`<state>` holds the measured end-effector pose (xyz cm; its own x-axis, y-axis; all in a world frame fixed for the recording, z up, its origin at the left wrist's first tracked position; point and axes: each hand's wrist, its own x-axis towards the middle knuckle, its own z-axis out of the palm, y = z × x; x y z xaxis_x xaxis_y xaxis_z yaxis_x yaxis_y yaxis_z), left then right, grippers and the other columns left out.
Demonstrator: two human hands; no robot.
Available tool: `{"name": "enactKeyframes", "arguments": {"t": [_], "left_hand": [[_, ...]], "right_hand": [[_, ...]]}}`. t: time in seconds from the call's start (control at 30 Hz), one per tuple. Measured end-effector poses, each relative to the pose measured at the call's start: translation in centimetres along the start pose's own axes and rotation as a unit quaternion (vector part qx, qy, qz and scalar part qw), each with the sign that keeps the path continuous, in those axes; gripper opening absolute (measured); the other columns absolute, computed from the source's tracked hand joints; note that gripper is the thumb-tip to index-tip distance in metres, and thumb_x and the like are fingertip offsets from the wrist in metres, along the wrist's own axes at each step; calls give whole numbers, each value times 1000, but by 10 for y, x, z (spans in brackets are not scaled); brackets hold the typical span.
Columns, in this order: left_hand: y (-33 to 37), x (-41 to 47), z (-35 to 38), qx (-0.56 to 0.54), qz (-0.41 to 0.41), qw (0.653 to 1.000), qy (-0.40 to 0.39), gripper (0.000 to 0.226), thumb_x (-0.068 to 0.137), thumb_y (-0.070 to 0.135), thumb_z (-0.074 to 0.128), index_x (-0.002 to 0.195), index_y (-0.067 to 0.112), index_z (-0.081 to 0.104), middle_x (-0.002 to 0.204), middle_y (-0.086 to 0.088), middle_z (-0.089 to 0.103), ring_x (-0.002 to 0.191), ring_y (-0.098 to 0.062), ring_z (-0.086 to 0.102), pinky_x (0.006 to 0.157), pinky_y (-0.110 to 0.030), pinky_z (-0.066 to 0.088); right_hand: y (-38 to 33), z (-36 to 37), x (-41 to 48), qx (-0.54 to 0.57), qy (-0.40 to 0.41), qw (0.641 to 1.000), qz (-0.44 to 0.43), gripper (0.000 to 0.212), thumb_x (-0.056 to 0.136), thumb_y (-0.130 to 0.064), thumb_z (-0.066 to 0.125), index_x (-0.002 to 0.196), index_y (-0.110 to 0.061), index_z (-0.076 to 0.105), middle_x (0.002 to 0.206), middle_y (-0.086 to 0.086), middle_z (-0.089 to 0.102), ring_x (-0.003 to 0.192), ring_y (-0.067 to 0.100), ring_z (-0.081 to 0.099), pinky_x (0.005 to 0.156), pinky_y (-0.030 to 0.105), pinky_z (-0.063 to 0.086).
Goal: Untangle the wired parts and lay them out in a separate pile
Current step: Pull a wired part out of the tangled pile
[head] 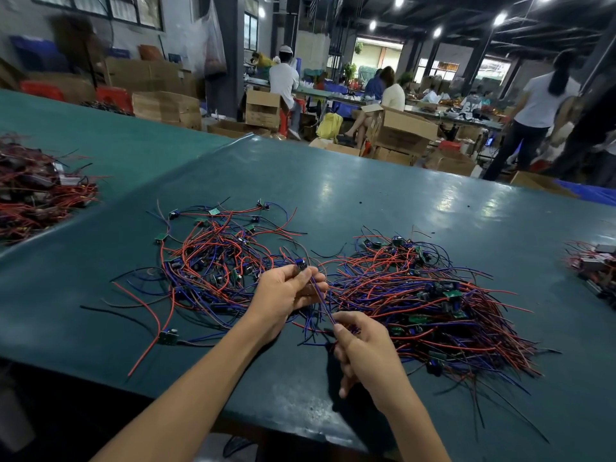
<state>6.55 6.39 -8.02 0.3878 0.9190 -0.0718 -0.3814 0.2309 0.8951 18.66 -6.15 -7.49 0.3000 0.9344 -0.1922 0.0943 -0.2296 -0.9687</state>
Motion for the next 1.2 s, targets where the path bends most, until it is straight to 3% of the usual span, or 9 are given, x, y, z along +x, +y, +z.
{"name": "enactKeyframes", "arguments": {"t": [0.13,0.3,0.43,0.9,1.0,1.1,1.2], "left_hand": [[6,-3,-2,-80,-8,995,-54,24,99,-6,47,120,-7,59,111,-25,72,96,-31,73,78,-36,60],[11,-5,-1,-157,-13,985,-66,35,97,29,57,116,2,66,114,-22,72,104,-33,72,89,-41,60],[12,-7,-3,-163,20,982,-88,31,92,24,63,115,6,71,111,-16,73,101,-27,71,92,-42,58],[12,-5,-6,-195,19,970,-145,31,94,28,58,111,12,77,108,-8,74,99,-22,72,86,-40,60],[12,-5,-6,-207,16,968,-141,28,83,31,73,102,11,78,100,-7,74,92,-21,73,81,-40,61],[13,-3,-8,-230,12,964,-134,44,57,34,95,88,11,75,91,-6,71,79,-17,70,74,-38,60],[13,-1,-11,-237,10,963,-129,52,48,35,101,82,10,71,83,-5,63,70,-14,63,68,-33,58]], "right_hand": [[10,4,-10,25,81,994,-62,18,103,-10,52,102,-20,67,53,7,51,34,22,43,36,32,46],[13,5,-17,83,93,990,-71,13,102,-11,55,101,-11,69,66,14,62,46,25,57,35,25,44],[15,6,-17,89,87,988,-95,12,103,-9,56,102,-7,68,69,15,63,52,27,60,38,34,51],[15,5,-19,92,86,988,-95,15,103,-8,53,96,-1,64,64,11,58,50,26,55,39,34,51],[14,5,-20,87,83,988,-96,16,102,-9,55,94,-1,66,63,11,60,51,26,57,39,34,51],[12,6,-22,67,75,990,-103,18,101,-11,59,90,1,67,62,11,61,49,25,58,37,33,50],[11,6,-22,57,59,991,-105,35,100,-18,61,76,8,59,58,13,59,46,26,56,37,32,48]]}}
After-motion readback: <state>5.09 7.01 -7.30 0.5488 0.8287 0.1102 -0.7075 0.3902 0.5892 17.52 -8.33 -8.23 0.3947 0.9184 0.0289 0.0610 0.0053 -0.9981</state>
